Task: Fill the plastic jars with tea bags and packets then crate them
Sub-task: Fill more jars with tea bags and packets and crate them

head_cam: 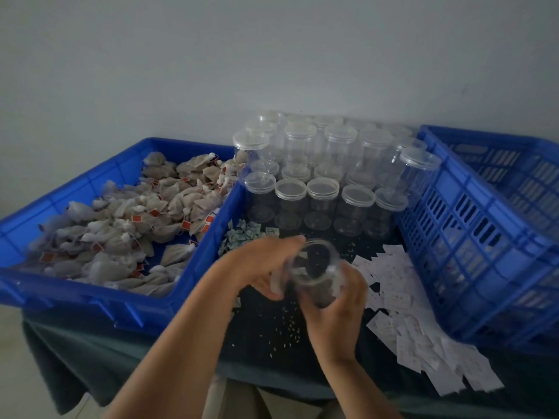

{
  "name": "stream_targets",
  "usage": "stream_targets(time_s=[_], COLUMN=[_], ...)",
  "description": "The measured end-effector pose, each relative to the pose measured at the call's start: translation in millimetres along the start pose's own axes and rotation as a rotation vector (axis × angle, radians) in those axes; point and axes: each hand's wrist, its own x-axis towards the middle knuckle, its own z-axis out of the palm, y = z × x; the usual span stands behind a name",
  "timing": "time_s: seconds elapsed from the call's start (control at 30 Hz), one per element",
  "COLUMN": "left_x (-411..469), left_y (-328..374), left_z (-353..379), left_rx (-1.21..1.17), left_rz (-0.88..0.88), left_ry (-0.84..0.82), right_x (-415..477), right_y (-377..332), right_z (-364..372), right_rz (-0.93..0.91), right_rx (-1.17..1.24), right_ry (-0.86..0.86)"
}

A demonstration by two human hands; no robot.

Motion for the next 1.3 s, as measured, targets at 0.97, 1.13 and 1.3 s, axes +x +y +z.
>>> stream_targets(time_s=[0.97,1.13,1.3], left_x=[105,105,80], left_y=[-65,-63,-54], left_z=[-175,-173,-176], left_rx=[0.868,0.939,0.891], left_rz=[-0.081,-0.069,-0.115], left_ry=[0.522,0.649,0.466], right_x=[3,6,6], right_y=[0,-2,-1], right_z=[-5,-4,-3], right_rz=[0.423,0.387,0.381], right_rx=[0.401,0.374,0.359], right_ry=[-0.211,-0.204,-0.219])
